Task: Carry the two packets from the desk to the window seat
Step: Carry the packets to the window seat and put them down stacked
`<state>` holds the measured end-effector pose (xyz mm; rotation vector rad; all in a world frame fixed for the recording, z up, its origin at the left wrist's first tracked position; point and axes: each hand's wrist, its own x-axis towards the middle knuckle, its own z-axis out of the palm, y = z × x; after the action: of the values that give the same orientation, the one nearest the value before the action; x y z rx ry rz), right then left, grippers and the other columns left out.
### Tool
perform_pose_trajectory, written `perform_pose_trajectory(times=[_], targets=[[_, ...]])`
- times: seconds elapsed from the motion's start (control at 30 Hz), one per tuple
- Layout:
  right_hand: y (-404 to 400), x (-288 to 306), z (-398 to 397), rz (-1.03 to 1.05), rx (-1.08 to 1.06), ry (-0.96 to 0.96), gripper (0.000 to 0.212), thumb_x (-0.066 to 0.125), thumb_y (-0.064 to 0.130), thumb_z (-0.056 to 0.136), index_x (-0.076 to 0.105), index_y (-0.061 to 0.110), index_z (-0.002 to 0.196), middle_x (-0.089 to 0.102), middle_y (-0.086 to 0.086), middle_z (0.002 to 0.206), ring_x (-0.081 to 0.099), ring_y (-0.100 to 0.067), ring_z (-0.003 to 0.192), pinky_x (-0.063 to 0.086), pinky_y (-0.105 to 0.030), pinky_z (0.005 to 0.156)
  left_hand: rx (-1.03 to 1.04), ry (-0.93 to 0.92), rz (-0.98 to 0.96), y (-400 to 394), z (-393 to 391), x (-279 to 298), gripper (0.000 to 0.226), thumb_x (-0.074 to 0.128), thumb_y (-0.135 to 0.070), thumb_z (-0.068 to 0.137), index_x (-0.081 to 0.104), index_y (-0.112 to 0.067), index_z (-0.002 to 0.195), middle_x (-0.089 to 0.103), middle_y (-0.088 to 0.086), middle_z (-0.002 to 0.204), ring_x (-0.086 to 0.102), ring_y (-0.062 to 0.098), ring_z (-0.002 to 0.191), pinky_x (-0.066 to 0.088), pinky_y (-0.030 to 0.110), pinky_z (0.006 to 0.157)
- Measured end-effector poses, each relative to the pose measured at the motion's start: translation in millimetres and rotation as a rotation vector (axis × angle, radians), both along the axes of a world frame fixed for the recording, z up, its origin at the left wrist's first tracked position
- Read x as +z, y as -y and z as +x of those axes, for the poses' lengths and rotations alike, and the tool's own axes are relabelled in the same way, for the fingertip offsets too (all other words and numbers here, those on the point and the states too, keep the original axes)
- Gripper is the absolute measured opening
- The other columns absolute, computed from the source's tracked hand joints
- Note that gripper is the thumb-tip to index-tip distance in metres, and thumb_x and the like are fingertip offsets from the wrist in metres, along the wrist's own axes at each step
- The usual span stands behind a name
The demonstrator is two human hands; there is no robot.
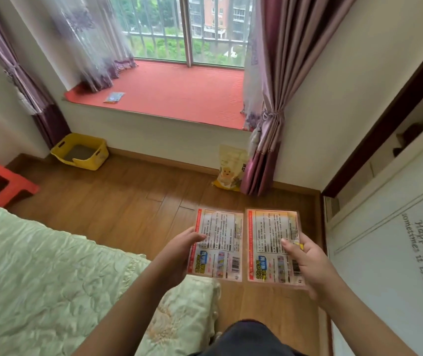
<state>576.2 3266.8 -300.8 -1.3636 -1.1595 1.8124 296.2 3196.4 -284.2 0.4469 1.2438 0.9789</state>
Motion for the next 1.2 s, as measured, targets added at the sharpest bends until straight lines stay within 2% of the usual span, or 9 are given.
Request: perform_pose_trajectory(times=[0.3, 0.6, 0.77, 0.93, 1.07, 1.2], targets=[[-106, -14, -25, -0.028, 0.04, -0.037, 0.023, 0.056, 0.018, 0.101, 0.063, 0.023, 0.123, 0.081, -0.008, 0.107, 0.079, -0.026, 0.096, 0.065, -0.034, 0.066, 0.019, 0.02, -0.039, -90, -24, -7, 0.028, 0.046, -0.012, 0.101, 0.056, -0.006, 0.126, 0.075, 0.021, 0.11, 0.074, 0.035, 0.098, 0.063, 0.043, 0.079], [-258, -23, -46, -0.067, 0.141, -0.054, 0.024, 0.056, 0.018, 0.102, 0.063, 0.021, 0.124, 0.081, -0.009, 0.107, 0.079, -0.028, 0.097, 0.064, -0.043, 0.071, 0.169, -0.037, -0.035, -211, -37, 1, 0.027, 0.046, -0.012, 0.102, 0.058, -0.007, 0.125, 0.078, 0.018, 0.106, 0.077, 0.03, 0.091, 0.064, 0.035, 0.068], [-337, -10, -55, -0.071, 0.219, -0.08, 0.025, 0.058, 0.018, 0.1, 0.063, 0.019, 0.124, 0.081, -0.01, 0.106, 0.079, -0.028, 0.095, 0.065, -0.038, 0.066, 0.225, -0.044, -0.01, -266, -42, 8, 0.03, 0.047, -0.014, 0.1, 0.058, -0.009, 0.128, 0.075, 0.019, 0.116, 0.073, 0.036, 0.105, 0.063, 0.043, 0.082], [-390, -6, -79, -0.093, 0.225, -0.127, 0.023, 0.056, 0.017, 0.101, 0.064, 0.022, 0.122, 0.081, -0.009, 0.107, 0.079, -0.028, 0.095, 0.065, -0.037, 0.064, 0.298, -0.016, -0.006, -295, -55, 5, 0.029, 0.048, -0.015, 0.099, 0.057, -0.007, 0.125, 0.076, 0.02, 0.114, 0.075, 0.035, 0.102, 0.064, 0.042, 0.079], [-413, -11, -113, -0.1, 0.292, -0.114, 0.023, 0.056, 0.017, 0.1, 0.064, 0.02, 0.121, 0.081, -0.01, 0.107, 0.079, -0.028, 0.096, 0.065, -0.038, 0.067, 0.435, -0.03, 0.002, -308, -82, -1, 0.026, 0.041, -0.009, 0.102, 0.056, -0.005, 0.122, 0.077, 0.022, 0.107, 0.077, 0.034, 0.096, 0.064, 0.039, 0.068], [-437, -12, -164, -0.095, 0.359, -0.092, 0.022, 0.058, 0.018, 0.099, 0.065, 0.018, 0.12, 0.081, -0.01, 0.106, 0.079, -0.029, 0.095, 0.063, -0.042, 0.07, 0.506, -0.034, -0.002, -317, -120, -9, 0.026, 0.04, -0.011, 0.103, 0.054, -0.004, 0.124, 0.077, 0.023, 0.109, 0.076, 0.037, 0.099, 0.064, 0.042, 0.072]])
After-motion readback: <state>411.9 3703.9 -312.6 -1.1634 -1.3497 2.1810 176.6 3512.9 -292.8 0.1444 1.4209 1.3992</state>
